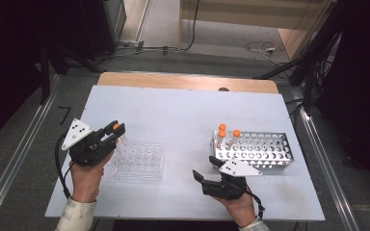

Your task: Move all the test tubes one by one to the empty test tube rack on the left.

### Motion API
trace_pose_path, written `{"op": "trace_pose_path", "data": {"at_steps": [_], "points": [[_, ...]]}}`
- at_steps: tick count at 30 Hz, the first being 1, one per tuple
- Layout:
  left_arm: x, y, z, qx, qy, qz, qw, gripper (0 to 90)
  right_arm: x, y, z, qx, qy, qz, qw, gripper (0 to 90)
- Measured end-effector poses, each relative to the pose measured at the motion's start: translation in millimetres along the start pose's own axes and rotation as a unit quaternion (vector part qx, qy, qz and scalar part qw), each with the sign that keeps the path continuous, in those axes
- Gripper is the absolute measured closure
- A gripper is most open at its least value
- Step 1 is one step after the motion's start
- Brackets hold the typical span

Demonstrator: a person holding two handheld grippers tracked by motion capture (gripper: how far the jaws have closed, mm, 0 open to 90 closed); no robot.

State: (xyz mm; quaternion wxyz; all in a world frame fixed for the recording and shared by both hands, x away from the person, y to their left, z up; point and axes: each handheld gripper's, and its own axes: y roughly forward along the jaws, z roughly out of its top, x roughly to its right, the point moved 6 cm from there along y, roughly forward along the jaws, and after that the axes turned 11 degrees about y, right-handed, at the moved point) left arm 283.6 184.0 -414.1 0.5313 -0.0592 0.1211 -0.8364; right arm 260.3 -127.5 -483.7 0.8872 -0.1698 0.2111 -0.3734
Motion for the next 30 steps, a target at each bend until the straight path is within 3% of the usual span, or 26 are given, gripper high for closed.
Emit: {"op": "trace_pose_path", "data": {"at_steps": [6, 16, 22, 24, 30], "points": [[2.2, 5.5, -12.7, -0.024, 0.027, 0.014, 0.9992, 70.3, 0.1, -0.6, -0.1, 0.000, -0.001, 0.000, 1.0000, 25.0], [7.2, 10.8, -33.5, -0.057, 0.041, 0.020, 0.9973, 70.1, 0.4, -1.0, 0.1, 0.000, -0.001, -0.002, 1.0000, 25.0], [7.0, 10.1, -35.8, -0.055, 0.041, 0.022, 0.9974, 69.0, -0.5, -0.5, -0.5, -0.002, -0.004, -0.001, 1.0000, 25.0], [6.3, 9.6, -35.9, -0.056, 0.039, 0.020, 0.9975, 62.3, -0.8, -0.3, -0.8, -0.003, -0.003, -0.002, 1.0000, 25.0], [6.2, 7.1, -33.0, -0.045, 0.034, 0.019, 0.9982, 57.6, -1.6, -0.1, -0.8, -0.002, -0.003, 0.000, 1.0000, 25.0]]}}
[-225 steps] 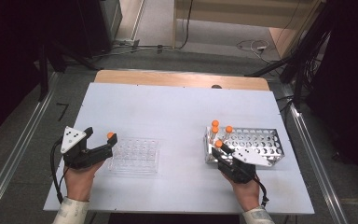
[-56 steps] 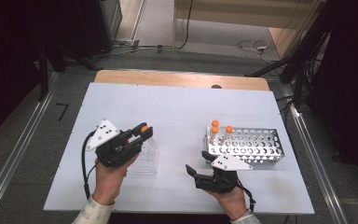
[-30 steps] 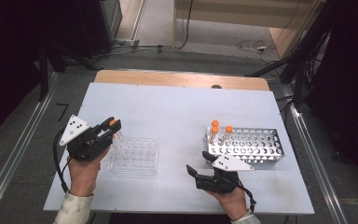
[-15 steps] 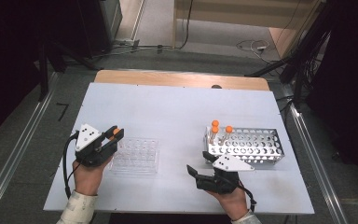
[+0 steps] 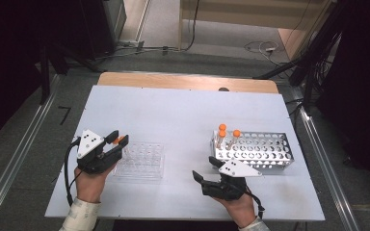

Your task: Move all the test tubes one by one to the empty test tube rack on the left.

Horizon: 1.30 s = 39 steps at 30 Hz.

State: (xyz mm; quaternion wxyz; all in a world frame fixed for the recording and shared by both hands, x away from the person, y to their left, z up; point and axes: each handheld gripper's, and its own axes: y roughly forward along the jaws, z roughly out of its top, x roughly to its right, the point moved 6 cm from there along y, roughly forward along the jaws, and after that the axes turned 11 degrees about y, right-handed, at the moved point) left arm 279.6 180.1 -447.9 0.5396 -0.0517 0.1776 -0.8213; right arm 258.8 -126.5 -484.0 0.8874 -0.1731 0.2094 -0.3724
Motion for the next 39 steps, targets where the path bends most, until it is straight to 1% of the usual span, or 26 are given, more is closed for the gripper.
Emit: {"op": "trace_pose_path", "data": {"at_steps": [2, 5, 8, 11, 13, 17, 20, 22, 25, 28, 30, 32, 36, 39], "points": [[-0.1, -0.4, 0.5, 0.002, -0.004, -0.001, 1.0000, 52.9, 0.4, -0.6, 0.8, 0.002, 0.000, 0.000, 1.0000, 25.1], [2.0, 0.0, 2.1, 0.009, -0.012, -0.007, 0.9999, 38.8, 2.0, -3.3, 3.0, 0.007, 0.003, -0.003, 1.0000, 25.2], [8.5, 0.4, 4.2, 0.009, -0.009, -0.018, 0.9998, 29.0, 5.9, -6.3, 5.4, 0.013, 0.004, -0.007, 0.9999, 25.3], [17.7, 1.0, 6.9, 0.013, -0.008, -0.029, 0.9995, 24.3, 9.8, -9.1, 7.5, 0.017, 0.007, -0.012, 0.9998, 25.3], [24.3, 1.4, 7.8, 0.017, -0.006, -0.041, 0.9990, 24.3, 12.6, -10.9, 8.6, 0.020, 0.008, -0.016, 0.9996, 25.4], [37.2, 2.6, 8.8, 0.022, -0.008, -0.056, 0.9982, 22.0, 19.9, -14.3, 11.5, 0.025, 0.014, -0.027, 0.9992, 25.9], [45.1, 3.5, 8.6, 0.023, 0.000, -0.064, 0.9977, 21.1, 28.2, -17.3, 14.0, 0.031, 0.017, -0.041, 0.9985, 27.0], [50.0, 4.6, 7.8, 0.022, 0.005, -0.068, 0.9975, 19.7, 34.9, -19.5, 16.1, 0.035, 0.024, -0.052, 0.9977, 27.1], [55.8, 6.9, 6.2, 0.017, 0.005, -0.077, 0.9969, 16.4, 46.9, -23.4, 20.0, 0.045, 0.037, -0.070, 0.9958, 27.2], [59.6, 8.0, 4.8, 0.017, 0.004, -0.083, 0.9964, 15.3, 60.3, -25.8, 23.0, 0.055, 0.035, -0.098, 0.9931, 29.0], [61.3, 7.8, 4.3, 0.017, 0.007, -0.082, 0.9964, 15.5, 69.7, -25.8, 24.1, 0.060, 0.032, -0.120, 0.9904, 30.3], [62.6, 7.6, 4.2, 0.018, 0.010, -0.085, 0.9962, 15.8, 76.9, -24.4, 25.7, 0.062, 0.036, -0.129, 0.9890, 30.8], [62.8, 6.7, 4.3, 0.020, 0.008, -0.082, 0.9964, 15.9, 88.3, -19.3, 29.3, 0.070, 0.040, -0.147, 0.9858, 32.2], [62.9, 6.2, 4.0, 0.021, 0.007, -0.083, 0.9963, 16.9, 95.8, -13.7, 29.6, 0.069, 0.048, -0.157, 0.9841, 33.7]]}}
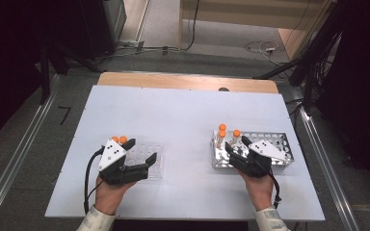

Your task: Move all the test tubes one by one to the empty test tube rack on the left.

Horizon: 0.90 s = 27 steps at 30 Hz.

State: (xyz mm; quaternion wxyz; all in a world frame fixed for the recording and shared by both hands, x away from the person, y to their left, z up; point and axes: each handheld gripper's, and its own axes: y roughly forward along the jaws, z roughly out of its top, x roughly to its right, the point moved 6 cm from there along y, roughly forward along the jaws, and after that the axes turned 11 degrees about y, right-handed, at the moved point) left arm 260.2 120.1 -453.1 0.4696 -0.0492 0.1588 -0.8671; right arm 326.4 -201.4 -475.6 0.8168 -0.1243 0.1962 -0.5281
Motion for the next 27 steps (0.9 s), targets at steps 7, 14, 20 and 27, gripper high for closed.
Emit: {"op": "trace_pose_path", "data": {"at_steps": [7, 14, 20, 27], "points": [[0.7, 0.5, -1.4, -0.002, 0.000, 0.000, 1.0000, 17.1, 8.1, 11.5, -2.2, -0.002, -0.002, -0.014, 0.9999, 45.8], [0.2, 0.2, -1.7, -0.002, -0.003, 0.001, 1.0000, 17.1, 12.5, 18.6, -3.9, -0.004, -0.006, -0.019, 0.9998, 55.1], [-1.0, 0.0, -3.0, -0.005, -0.006, 0.001, 1.0000, 17.1, 13.3, 22.4, -6.3, -0.008, -0.010, -0.024, 0.9996, 63.6], [-1.9, -0.2, -3.4, -0.004, -0.011, 0.002, 0.9999, 17.1, 15.2, 20.9, -5.3, -0.002, -0.007, -0.023, 0.9997, 71.3]]}}
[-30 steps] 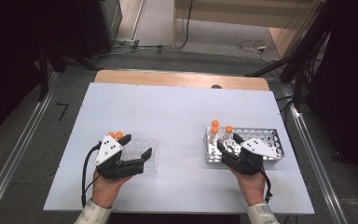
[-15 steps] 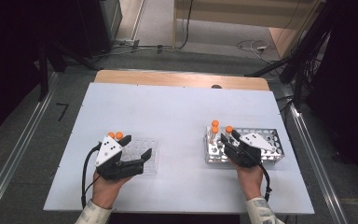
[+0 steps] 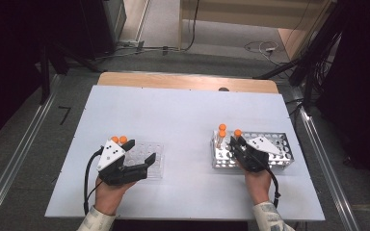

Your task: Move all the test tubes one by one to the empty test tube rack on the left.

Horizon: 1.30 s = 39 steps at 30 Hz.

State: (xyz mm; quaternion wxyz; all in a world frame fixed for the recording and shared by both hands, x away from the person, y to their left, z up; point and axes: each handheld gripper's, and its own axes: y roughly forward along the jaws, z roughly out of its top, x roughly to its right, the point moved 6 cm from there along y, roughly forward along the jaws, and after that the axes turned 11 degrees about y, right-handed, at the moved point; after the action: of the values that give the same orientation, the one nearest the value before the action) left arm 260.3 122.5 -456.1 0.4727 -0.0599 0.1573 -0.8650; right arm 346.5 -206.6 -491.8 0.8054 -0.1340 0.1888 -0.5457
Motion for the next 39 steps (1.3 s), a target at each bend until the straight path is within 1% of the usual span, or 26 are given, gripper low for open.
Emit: {"op": "trace_pose_path", "data": {"at_steps": [6, 11, 24, 27, 34, 39], "points": [[0.3, -0.2, 0.0, 0.000, 0.000, -0.001, 1.0000, 17.2, 0.2, -5.8, 6.0, 0.016, 0.008, 0.002, 0.9998, 71.5], [0.4, -0.2, 0.0, 0.000, 0.000, 0.001, 1.0000, 17.0, -1.6, -13.6, 16.0, 0.035, 0.011, 0.007, 0.9993, 71.5], [-1.0, -0.2, -0.8, -0.002, -0.002, 0.003, 1.0000, 16.0, -7.1, -35.0, 35.5, 0.075, 0.006, 0.018, 0.9970, 71.7], [-1.3, -0.7, -0.7, -0.001, -0.002, 0.003, 1.0000, 16.0, -8.0, -38.8, 36.9, 0.077, 0.008, 0.020, 0.9968, 71.7], [-2.2, -1.4, -0.8, -0.002, -0.002, 0.006, 1.0000, 16.0, -7.8, -45.5, 37.5, 0.079, 0.005, 0.024, 0.9966, 71.7], [-3.1, -1.8, -1.0, -0.002, -0.003, 0.007, 1.0000, 16.0, -9.7, -54.2, 38.0, 0.080, 0.011, 0.034, 0.9961, 71.8]]}}
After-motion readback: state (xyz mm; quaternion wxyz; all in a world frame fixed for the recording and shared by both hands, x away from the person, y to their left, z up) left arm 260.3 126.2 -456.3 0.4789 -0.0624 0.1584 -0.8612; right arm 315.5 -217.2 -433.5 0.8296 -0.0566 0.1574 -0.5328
